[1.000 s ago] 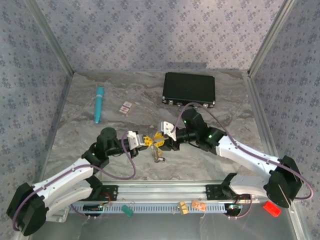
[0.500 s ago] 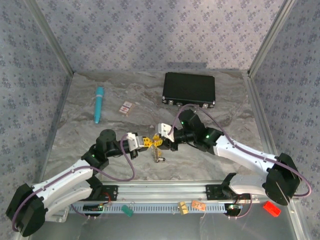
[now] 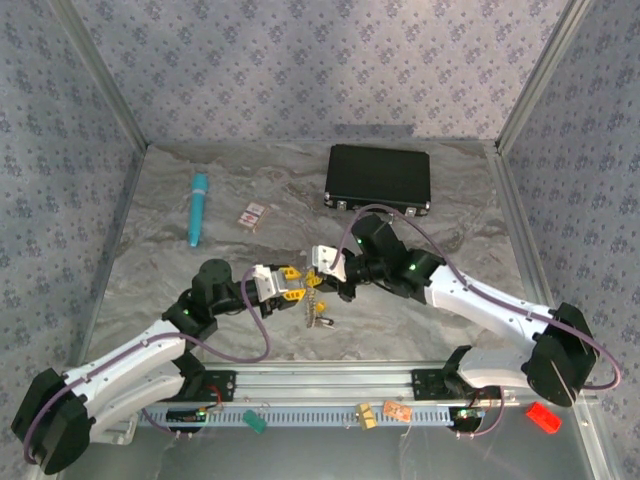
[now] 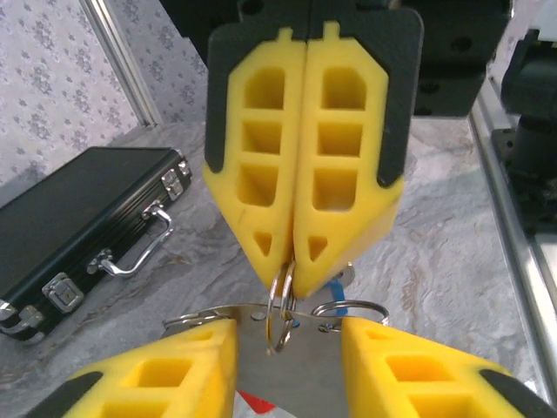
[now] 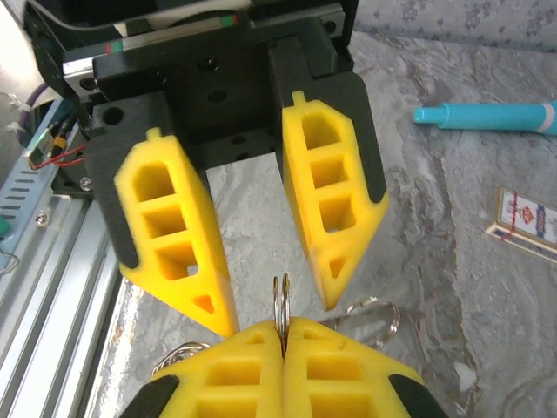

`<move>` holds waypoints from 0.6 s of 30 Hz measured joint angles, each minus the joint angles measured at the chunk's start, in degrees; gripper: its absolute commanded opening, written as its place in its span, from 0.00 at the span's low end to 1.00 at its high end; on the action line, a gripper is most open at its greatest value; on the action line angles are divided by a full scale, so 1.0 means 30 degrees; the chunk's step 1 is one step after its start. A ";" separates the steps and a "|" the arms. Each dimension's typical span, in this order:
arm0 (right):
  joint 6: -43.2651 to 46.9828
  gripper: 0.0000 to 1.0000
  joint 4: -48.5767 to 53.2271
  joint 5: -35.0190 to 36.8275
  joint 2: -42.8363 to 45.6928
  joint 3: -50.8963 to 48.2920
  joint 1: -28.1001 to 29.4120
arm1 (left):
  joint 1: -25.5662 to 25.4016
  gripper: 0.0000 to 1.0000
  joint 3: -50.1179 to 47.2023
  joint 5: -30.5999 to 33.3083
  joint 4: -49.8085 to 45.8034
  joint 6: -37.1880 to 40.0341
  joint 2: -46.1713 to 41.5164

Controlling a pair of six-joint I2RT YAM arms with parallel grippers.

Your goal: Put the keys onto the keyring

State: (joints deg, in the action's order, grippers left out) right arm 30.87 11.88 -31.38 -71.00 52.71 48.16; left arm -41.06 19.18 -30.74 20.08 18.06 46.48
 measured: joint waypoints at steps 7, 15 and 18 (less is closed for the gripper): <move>0.1450 0.00 0.2812 0.1647 -0.0816 0.2273 0.0568 | 0.0000 0.39 0.1071 0.0619 -0.1392 0.0612 0.0007; 0.2761 0.00 0.5428 0.3257 -0.1727 0.3920 0.1392 | 0.0000 0.27 0.1202 0.0619 -0.2018 0.1078 0.0051; 0.3104 0.00 0.5974 0.3628 -0.2004 0.4255 0.1588 | 0.0000 0.28 0.1209 0.0619 -0.2208 0.1166 0.0051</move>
State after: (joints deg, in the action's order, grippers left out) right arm 40.18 29.80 -20.49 -77.01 65.47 52.93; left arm -41.06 22.81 -28.88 13.45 21.56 46.63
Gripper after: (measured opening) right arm 0.051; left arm 0.269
